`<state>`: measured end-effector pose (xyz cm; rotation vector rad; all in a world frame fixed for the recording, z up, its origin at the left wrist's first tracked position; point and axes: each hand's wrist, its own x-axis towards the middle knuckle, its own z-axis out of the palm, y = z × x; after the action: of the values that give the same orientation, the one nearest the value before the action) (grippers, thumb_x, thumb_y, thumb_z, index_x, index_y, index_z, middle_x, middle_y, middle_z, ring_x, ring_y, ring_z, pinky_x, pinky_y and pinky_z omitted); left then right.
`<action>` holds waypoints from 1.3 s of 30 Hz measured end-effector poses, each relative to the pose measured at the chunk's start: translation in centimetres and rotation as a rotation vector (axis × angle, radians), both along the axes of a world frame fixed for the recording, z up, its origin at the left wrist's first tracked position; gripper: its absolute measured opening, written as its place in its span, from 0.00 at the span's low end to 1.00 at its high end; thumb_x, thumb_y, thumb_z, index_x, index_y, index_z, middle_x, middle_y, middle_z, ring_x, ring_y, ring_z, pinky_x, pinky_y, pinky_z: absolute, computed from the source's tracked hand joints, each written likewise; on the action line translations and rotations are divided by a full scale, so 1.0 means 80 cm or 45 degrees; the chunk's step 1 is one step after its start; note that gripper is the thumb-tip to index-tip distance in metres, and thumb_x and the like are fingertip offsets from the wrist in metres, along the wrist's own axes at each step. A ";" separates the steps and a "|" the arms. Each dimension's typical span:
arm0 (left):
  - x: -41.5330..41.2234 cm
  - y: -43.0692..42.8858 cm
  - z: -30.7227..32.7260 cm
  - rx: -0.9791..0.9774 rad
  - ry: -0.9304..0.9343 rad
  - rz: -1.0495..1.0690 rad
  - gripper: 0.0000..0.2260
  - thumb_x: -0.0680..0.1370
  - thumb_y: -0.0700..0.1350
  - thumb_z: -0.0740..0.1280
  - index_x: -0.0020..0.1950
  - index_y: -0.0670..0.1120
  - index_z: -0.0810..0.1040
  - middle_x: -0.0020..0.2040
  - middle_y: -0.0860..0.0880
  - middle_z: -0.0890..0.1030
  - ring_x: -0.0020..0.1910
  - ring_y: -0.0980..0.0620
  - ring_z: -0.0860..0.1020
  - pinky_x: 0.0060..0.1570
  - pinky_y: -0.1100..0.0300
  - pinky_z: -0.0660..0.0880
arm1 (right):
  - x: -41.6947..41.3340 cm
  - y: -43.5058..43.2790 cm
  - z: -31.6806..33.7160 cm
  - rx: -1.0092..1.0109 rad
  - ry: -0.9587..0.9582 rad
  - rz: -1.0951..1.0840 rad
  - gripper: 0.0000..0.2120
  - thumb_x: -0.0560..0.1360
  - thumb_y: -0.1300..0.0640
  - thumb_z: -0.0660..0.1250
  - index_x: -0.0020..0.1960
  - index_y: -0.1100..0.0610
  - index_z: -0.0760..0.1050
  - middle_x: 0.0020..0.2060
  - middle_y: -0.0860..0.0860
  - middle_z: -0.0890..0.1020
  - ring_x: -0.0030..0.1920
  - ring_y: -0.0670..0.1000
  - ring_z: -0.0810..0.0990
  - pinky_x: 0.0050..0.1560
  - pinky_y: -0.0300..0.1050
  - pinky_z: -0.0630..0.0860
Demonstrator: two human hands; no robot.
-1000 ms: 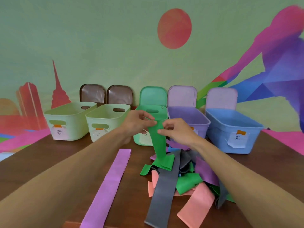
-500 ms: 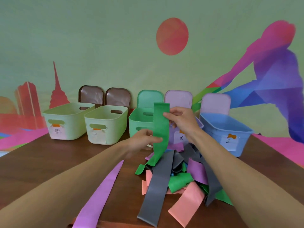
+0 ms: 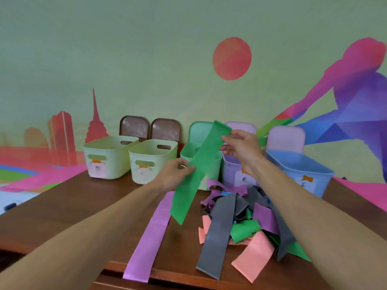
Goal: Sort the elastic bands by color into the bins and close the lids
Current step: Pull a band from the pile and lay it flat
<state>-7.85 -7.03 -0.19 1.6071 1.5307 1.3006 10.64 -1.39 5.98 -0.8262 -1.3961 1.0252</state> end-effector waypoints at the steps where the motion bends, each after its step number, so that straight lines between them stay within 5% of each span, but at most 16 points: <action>1: -0.012 -0.006 0.003 0.017 0.037 0.009 0.07 0.78 0.46 0.66 0.42 0.46 0.77 0.43 0.46 0.82 0.42 0.50 0.79 0.40 0.65 0.74 | -0.008 0.000 -0.001 -0.001 0.007 -0.002 0.07 0.74 0.67 0.68 0.52 0.65 0.77 0.38 0.55 0.81 0.27 0.46 0.81 0.29 0.36 0.77; 8: -0.090 -0.045 -0.003 -0.110 0.168 0.017 0.11 0.79 0.53 0.63 0.49 0.47 0.78 0.43 0.54 0.79 0.41 0.58 0.77 0.35 0.67 0.69 | -0.085 -0.003 -0.005 -0.024 0.014 0.043 0.08 0.73 0.69 0.69 0.41 0.58 0.74 0.35 0.52 0.79 0.28 0.48 0.80 0.33 0.39 0.79; 13: -0.138 -0.070 -0.027 -0.268 0.136 -0.026 0.09 0.79 0.47 0.63 0.54 0.42 0.75 0.46 0.49 0.80 0.40 0.58 0.78 0.33 0.73 0.74 | -0.140 0.005 -0.035 -0.091 -0.136 0.086 0.09 0.73 0.67 0.69 0.40 0.56 0.74 0.34 0.52 0.80 0.27 0.46 0.80 0.28 0.36 0.75; 21: -0.182 -0.089 -0.048 -0.408 -0.009 -0.046 0.04 0.78 0.44 0.66 0.46 0.43 0.77 0.33 0.52 0.81 0.27 0.61 0.78 0.27 0.69 0.72 | -0.210 0.035 -0.113 -0.117 -0.494 0.034 0.05 0.71 0.63 0.73 0.44 0.56 0.78 0.38 0.53 0.82 0.32 0.47 0.78 0.28 0.35 0.70; 27: -0.202 -0.088 -0.078 -0.594 -0.062 0.011 0.05 0.79 0.42 0.65 0.49 0.40 0.78 0.35 0.48 0.81 0.24 0.60 0.77 0.24 0.68 0.73 | -0.255 0.053 -0.161 0.127 -0.965 0.021 0.09 0.70 0.58 0.74 0.48 0.61 0.82 0.43 0.53 0.83 0.45 0.49 0.79 0.50 0.42 0.75; 32: -0.196 -0.079 -0.110 -0.704 -0.179 0.009 0.02 0.78 0.40 0.66 0.45 0.44 0.74 0.34 0.51 0.82 0.27 0.60 0.80 0.24 0.66 0.75 | -0.263 0.069 -0.191 0.160 -1.205 -0.019 0.10 0.70 0.55 0.74 0.42 0.63 0.82 0.40 0.56 0.85 0.44 0.53 0.82 0.52 0.49 0.78; 35: -0.201 -0.072 -0.113 -0.740 -0.051 -0.005 0.05 0.77 0.42 0.68 0.51 0.44 0.74 0.39 0.49 0.82 0.28 0.56 0.80 0.23 0.64 0.75 | -0.265 0.078 -0.198 0.144 -1.279 -0.037 0.10 0.70 0.54 0.75 0.38 0.61 0.82 0.36 0.55 0.84 0.40 0.52 0.82 0.50 0.50 0.79; 39: -0.197 -0.069 -0.099 -0.761 0.437 -0.025 0.15 0.76 0.47 0.69 0.59 0.44 0.71 0.41 0.50 0.79 0.21 0.57 0.75 0.21 0.64 0.71 | -0.270 0.085 -0.203 0.127 -1.328 -0.058 0.09 0.70 0.52 0.75 0.36 0.57 0.82 0.34 0.52 0.83 0.39 0.51 0.81 0.47 0.51 0.80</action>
<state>-23.63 -12.58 -8.11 1.4756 1.8691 0.4817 -10.97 5.39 -10.29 -1.4021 -2.2457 0.4469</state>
